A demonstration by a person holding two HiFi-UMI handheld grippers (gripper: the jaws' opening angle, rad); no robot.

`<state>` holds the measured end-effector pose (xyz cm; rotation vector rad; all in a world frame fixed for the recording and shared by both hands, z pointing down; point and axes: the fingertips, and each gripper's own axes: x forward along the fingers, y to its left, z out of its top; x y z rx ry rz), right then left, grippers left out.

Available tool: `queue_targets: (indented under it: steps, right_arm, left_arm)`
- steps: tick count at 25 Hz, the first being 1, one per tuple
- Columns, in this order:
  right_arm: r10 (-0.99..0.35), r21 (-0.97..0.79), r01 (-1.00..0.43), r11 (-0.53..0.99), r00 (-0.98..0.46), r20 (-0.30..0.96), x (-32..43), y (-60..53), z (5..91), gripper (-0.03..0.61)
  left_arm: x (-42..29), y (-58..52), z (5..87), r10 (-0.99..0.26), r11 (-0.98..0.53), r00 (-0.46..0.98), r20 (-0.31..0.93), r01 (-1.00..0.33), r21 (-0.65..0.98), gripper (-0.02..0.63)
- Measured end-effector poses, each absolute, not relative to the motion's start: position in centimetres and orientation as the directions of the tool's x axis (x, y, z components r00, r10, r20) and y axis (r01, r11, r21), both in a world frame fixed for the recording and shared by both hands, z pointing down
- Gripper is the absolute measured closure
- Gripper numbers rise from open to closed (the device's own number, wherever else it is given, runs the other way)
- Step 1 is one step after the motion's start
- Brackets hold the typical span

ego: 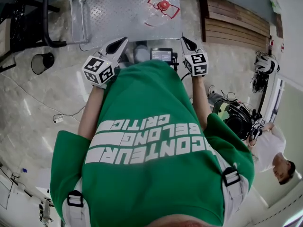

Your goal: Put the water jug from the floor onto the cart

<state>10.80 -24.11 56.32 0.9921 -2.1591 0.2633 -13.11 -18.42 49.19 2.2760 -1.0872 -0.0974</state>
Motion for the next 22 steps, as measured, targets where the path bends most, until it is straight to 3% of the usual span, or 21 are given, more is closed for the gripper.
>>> queue_targets:
  steps: [22]
  right_arm:
    - [-0.581, 0.051, -0.745, 0.665, -0.473, 0.662, 9.9, -22.5, 56.0, 0.584]
  left_arm:
    - [-12.8, -18.7, 49.1, -0.722, -0.49, 0.665, 0.193, -0.687, 0.536, 0.598]
